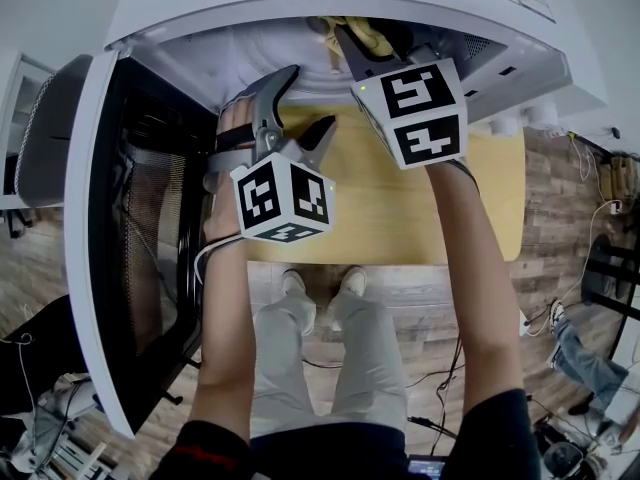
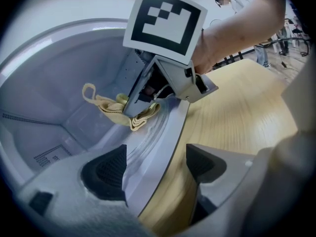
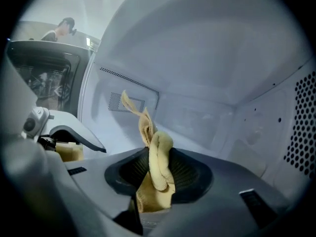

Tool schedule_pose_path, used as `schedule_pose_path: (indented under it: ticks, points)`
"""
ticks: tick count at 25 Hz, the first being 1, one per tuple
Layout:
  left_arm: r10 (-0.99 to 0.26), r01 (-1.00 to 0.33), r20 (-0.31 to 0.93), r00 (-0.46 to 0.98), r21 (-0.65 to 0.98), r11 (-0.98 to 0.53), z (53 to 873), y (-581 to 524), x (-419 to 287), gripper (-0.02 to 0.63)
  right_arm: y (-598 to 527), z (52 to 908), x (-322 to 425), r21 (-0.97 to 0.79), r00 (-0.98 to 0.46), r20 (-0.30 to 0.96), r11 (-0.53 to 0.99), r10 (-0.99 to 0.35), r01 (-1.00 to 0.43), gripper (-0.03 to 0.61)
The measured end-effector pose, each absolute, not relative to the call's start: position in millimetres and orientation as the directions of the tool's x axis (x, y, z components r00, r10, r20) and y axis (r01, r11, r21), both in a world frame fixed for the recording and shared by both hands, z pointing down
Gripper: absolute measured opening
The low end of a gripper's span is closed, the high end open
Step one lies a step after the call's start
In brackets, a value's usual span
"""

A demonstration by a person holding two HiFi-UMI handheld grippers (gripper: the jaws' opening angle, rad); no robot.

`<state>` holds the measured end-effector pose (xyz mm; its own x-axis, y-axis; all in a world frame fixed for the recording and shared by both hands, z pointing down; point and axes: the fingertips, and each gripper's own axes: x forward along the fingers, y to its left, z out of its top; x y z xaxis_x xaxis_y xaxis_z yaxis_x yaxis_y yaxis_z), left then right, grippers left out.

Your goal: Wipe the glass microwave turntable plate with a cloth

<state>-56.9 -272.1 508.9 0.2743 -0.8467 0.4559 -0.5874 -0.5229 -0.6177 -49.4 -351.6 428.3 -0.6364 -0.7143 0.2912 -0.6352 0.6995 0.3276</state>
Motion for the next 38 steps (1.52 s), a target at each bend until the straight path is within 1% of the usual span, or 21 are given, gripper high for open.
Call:
schedule_pose_path:
  ticks: [12, 19, 27, 38]
  points:
    - [-0.853, -0.603, 0.456, 0.252, -0.616, -0.508, 509, -276, -61, 0.371, -336, 429, -54, 0.331, -0.678, 0.295, 0.738, -0.673, -0.588, 0.126]
    - [-0.853, -0.602, 0.457, 0.252, -0.616, -0.508, 509, -275, -61, 0.37, -321, 431, -58, 0.295, -0.717, 0.299, 0.776, -0.63, -0.558, 0.126]
    - [-0.853, -0.601, 0.458, 0.252, -0.616, -0.509, 509, -275, -60, 0.37, -293, 434, -71, 0.312, -0.752, 0.324, 0.815, -0.574, -0.488, 0.126]
    - [-0.853, -0.594, 0.454, 0.258, -0.622, -0.511, 509, -274, -59, 0.37, -291, 434, -69, 0.3, -0.754, 0.321, 0.817, -0.573, -0.492, 0.126]
